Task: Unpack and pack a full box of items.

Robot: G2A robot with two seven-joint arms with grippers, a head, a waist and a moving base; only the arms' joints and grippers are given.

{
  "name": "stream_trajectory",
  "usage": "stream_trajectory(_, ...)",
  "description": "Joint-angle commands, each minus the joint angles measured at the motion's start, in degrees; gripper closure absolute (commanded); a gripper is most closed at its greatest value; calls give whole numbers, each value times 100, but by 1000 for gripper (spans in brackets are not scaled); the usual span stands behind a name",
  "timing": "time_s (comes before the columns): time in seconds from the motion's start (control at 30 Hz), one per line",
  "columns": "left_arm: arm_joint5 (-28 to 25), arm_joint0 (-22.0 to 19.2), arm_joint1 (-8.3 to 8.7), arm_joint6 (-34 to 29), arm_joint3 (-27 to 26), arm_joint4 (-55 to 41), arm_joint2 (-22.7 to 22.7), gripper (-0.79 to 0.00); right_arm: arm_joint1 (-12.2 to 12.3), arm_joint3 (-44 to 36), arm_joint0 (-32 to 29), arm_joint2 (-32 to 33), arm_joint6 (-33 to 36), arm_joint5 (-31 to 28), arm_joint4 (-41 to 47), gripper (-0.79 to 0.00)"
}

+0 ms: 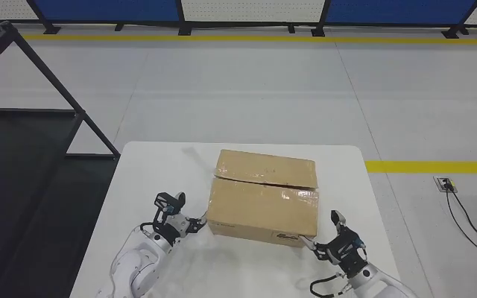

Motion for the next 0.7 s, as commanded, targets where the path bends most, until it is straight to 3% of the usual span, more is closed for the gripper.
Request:
stream_trajectory(0.0, 14, -1, 1, 6, 0, -16, -10, -785, -3, 25, 49, -39, 22, 17, -8, -785)
stream_trajectory(0.67, 27, -52, 10, 16, 10, -50, -23, -785, -35, 106, 350, -338, 207, 253, -25, -785)
